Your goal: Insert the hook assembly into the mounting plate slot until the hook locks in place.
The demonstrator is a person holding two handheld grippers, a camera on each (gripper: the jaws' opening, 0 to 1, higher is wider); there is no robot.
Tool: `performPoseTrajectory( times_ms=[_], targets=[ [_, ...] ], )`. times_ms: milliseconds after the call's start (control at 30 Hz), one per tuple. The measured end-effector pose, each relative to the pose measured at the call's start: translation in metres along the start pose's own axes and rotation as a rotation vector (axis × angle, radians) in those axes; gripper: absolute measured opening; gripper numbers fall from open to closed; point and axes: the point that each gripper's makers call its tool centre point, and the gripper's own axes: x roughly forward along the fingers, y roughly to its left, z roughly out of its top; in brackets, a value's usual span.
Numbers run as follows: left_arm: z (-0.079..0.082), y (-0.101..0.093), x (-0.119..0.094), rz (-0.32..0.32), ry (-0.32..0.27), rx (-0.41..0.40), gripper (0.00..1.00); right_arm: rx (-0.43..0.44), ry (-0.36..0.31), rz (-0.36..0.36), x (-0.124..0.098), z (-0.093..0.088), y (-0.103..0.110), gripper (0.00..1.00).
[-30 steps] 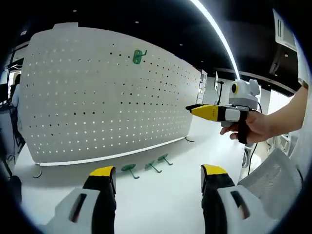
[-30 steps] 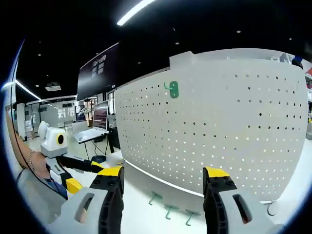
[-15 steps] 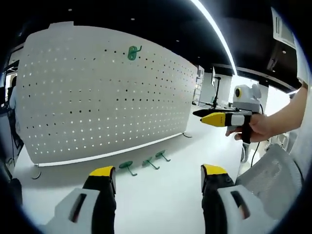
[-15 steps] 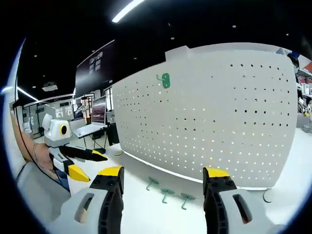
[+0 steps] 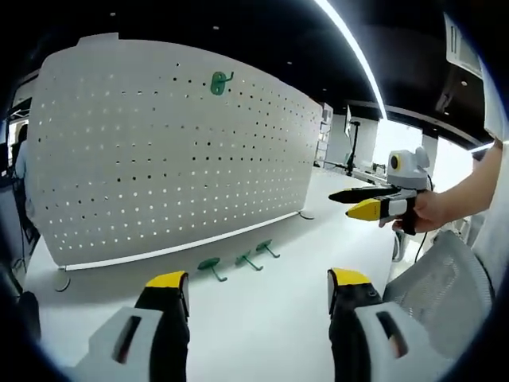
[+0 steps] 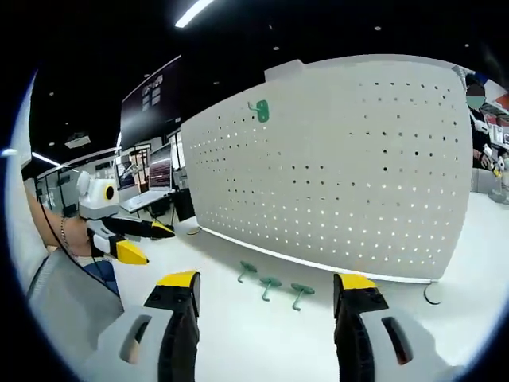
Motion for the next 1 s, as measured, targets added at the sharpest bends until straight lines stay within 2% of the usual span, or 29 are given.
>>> performPoseTrajectory(
  times_ms=[600,1000],
  targets=[
    [-0.014,0.003,-0.012,-0.021,0.042,-0.026,0.73,0.034,0.102,-0.010,-0.031,-0.038,-0.007,0.69],
    [-0.017,0.007,-0.015,-0.018,0.054,-0.027,0.73,0.053,0.120,-0.018,-0.039,-0.047,-0.008,0.69]
  ],
)
